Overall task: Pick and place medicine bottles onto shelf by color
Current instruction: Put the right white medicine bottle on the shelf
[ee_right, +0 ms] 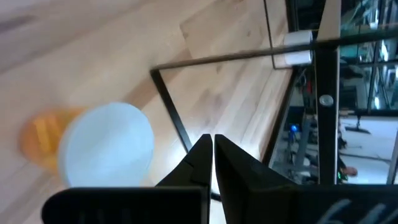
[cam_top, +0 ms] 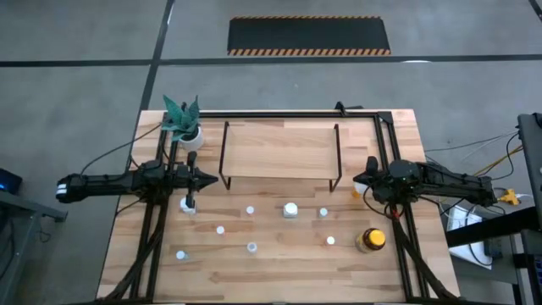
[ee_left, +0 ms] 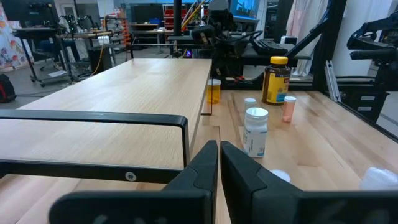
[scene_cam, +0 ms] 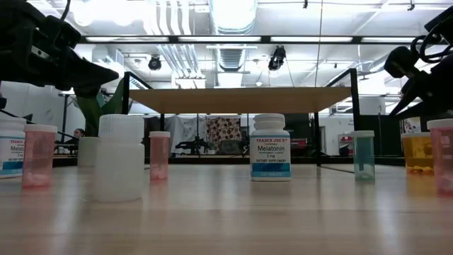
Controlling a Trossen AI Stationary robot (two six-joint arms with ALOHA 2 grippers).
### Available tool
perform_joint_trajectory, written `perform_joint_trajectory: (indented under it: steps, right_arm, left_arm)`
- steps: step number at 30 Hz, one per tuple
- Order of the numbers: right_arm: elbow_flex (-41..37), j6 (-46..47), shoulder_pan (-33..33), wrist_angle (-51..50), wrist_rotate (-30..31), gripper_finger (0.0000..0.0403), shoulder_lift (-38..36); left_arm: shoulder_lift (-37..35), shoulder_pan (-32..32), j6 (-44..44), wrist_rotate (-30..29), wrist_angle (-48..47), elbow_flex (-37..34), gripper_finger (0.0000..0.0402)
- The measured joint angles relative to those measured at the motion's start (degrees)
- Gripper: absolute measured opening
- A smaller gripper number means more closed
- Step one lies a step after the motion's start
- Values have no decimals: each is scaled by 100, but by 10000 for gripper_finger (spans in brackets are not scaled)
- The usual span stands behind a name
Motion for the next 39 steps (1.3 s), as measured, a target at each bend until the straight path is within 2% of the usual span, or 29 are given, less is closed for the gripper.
perform_joint_trajectory:
  steps: [2, 6, 9, 15, 21, 23, 26, 31, 36, 39]
  right_arm:
    - [-2, 96, 0, -2, -4, 9, 0]
    - [-1, 149, 1, -2, -2, 9, 0]
    - [-1, 149, 0, -2, -2, 9, 0]
    - [-1, 148, 0, 0, -1, 9, 0]
    - [-11, 114, 0, 310, 46, 9, 0]
    - [-24, 333, 0, 725, 54, 9, 0]
    - [-25, 663, 2, 1911, -104, 9, 0]
    - [-24, 697, 2, 3630, -155, 9, 0]
    - [-24, 859, 4, 4685, -184, 9, 0]
    - [-24, 1347, 4, 5007, -204, 9, 2]
  left_arm:
    - [2, -1, -205, 5, 300, 2, 1]
    - [2, -7, -2368, 140, 1481, 1, 1]
    - [-1, -9, -3008, 142, 2536, 0, 1]
    - [-1, -7, -2983, 144, 3881, 2, 1]
    - [-1, -7, -2959, 150, 3989, 1, 1]
    - [-1, -5, -2849, 150, 3989, 1, 1]
    - [0, -5, -2597, 151, 3991, 2, 1]
    - [2, -5, -2228, 151, 3994, 1, 1]
    - [2, -5, -2253, 151, 3997, 0, 1]
    - [2, -5, -2257, 151, 4002, 1, 1]
